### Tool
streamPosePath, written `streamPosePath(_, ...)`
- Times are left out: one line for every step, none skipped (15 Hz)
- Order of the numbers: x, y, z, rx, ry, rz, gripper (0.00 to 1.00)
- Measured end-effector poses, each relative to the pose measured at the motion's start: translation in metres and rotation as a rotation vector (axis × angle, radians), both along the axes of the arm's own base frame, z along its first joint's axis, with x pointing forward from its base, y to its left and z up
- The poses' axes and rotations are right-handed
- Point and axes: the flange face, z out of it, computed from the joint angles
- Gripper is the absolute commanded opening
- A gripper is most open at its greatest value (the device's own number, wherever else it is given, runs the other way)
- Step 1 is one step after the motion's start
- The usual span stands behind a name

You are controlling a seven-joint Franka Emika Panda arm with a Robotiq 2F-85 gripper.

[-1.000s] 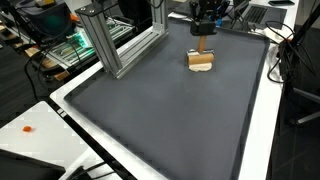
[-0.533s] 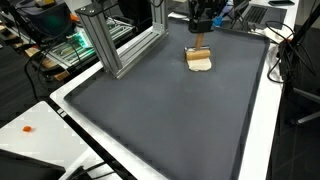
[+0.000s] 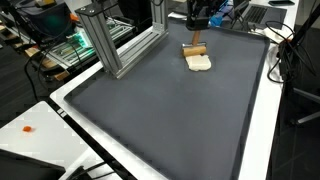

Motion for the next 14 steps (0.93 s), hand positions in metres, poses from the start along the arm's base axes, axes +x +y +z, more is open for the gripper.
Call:
streamPosePath(-0.0003,0.0001,0.0001,-0.001,0.003,0.000,0.22)
streamPosePath(-0.0005,0.0003,0.0002,-0.002,0.007,0.001,0.22)
streamPosePath(-0.0009,0.0005,0.0004,-0.001,0.013,0.003,0.22)
streamPosePath(-0.0014,0.0006,0.0005,0.000,0.020,0.005,0.22)
streamPosePath(-0.0020,0.0006,0.0006,0.002,0.028,0.008,0.22)
streamPosePath(-0.0024,0.0005,0.0005,0.004,0.035,0.014,0.22)
streamPosePath(-0.0026,0.0003,0.0006,0.005,0.039,0.017,0.22)
streamPosePath(-0.0029,0.0002,0.0007,0.006,0.044,0.021,0.22)
streamPosePath(-0.0031,0.0000,0.0007,0.006,0.049,0.025,0.22)
streamPosePath(-0.0032,-0.0004,0.0008,0.005,0.053,0.029,0.22)
streamPosePath(-0.0035,-0.0009,0.0009,0.004,0.058,0.034,0.22)
streamPosePath(-0.0039,-0.0013,0.0009,0.004,0.065,0.042,0.22)
streamPosePath(-0.0045,-0.0017,0.0009,0.003,0.074,0.052,0.22)
streamPosePath(-0.0054,-0.0020,0.0007,0.002,0.084,0.065,0.22)
